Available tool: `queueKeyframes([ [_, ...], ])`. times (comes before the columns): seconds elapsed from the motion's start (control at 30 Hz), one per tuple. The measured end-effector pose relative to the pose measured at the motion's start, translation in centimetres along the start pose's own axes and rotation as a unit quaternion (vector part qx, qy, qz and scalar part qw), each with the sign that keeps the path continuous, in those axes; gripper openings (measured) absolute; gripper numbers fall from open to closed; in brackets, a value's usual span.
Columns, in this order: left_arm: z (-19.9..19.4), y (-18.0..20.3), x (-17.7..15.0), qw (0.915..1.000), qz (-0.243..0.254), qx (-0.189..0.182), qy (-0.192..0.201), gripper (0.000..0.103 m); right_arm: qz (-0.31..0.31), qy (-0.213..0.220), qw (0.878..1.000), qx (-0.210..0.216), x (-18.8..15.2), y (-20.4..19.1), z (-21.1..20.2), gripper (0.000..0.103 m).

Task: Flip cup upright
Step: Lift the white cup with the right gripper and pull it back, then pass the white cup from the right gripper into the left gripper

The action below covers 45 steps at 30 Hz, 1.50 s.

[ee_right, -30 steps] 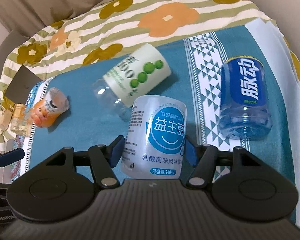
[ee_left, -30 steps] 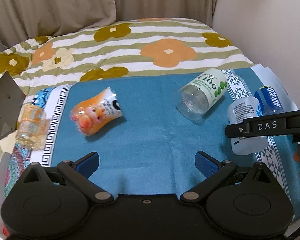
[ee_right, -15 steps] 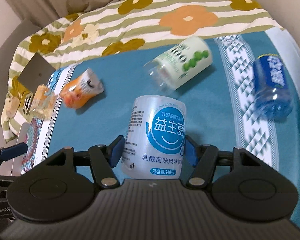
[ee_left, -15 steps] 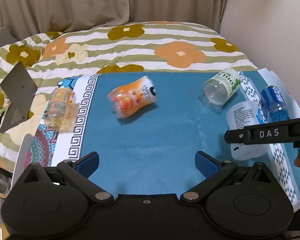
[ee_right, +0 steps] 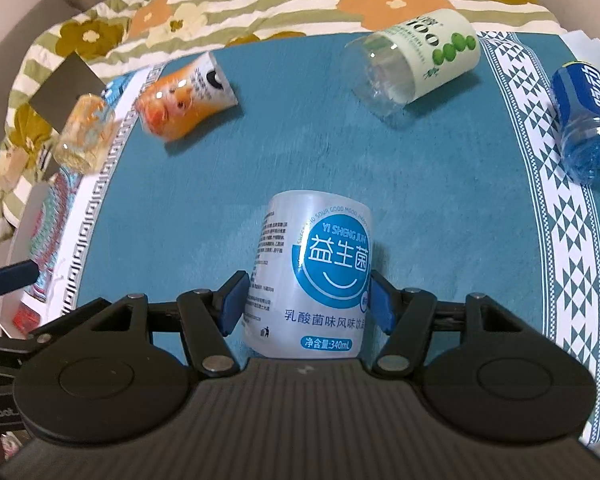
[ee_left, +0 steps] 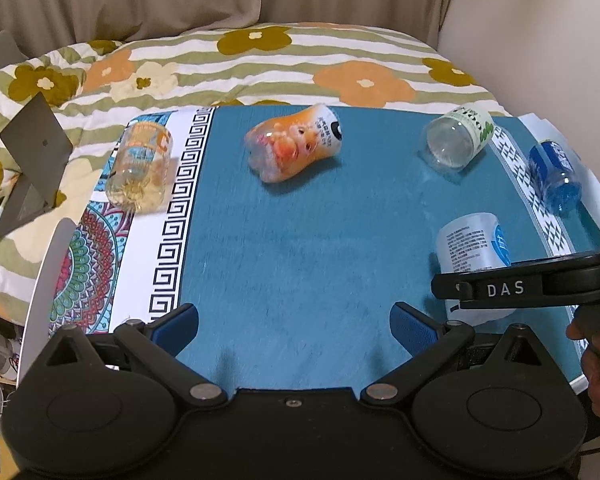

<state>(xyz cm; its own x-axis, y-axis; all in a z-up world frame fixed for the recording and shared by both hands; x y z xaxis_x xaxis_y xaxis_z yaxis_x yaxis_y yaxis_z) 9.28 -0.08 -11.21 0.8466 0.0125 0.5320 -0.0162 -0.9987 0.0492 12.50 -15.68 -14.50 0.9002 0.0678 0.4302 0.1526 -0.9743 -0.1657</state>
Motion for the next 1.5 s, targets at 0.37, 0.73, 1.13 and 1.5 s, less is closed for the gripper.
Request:
queueKeyframes([
  [0.37, -0.2, -0.3, -0.3, 1.0000, 0.000, -0.005, 0.001, 0.103, -0.002, -0.002, 1.000, -0.023, 0.0, -0.3, 0.6, 0.096],
  [0.73, -0.7, -0.1, -0.3, 1.0000, -0.006, -0.004, 0.003, 0.103, 0.029, -0.010, 1.000, 0.002, 0.0, 0.1, 0.6, 0.100],
  [1.13, -2.4, 0.4, 0.3, 0.9999, -0.007, -0.006, 0.011, 0.103, 0.049, 0.018, 0.998, 0.027, 1.1, 0.1, -2.1, 0.100],
  [1.5, -3.0, 4.6, 5.2, 0.9986, -0.011, -0.038, -0.036, 0.103, 0.060, 0.077, 0.993, -0.069, 0.5, 8.0, -9.0, 0.103],
])
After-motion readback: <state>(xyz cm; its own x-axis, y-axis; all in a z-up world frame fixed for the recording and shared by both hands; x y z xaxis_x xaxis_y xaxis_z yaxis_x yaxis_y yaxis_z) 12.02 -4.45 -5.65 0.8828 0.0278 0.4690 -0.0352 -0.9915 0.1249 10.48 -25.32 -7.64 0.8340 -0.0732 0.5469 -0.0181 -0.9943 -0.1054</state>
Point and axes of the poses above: each gripper's, at about its wrist camera, not at the fingertips, and z roughly the way its jaws point, y to its right, x to its top, the point moved 3 cm from there along z, roughly the way its jaws point, and after that the axes turned 5 degrees about -z, right-handed, at the moved point
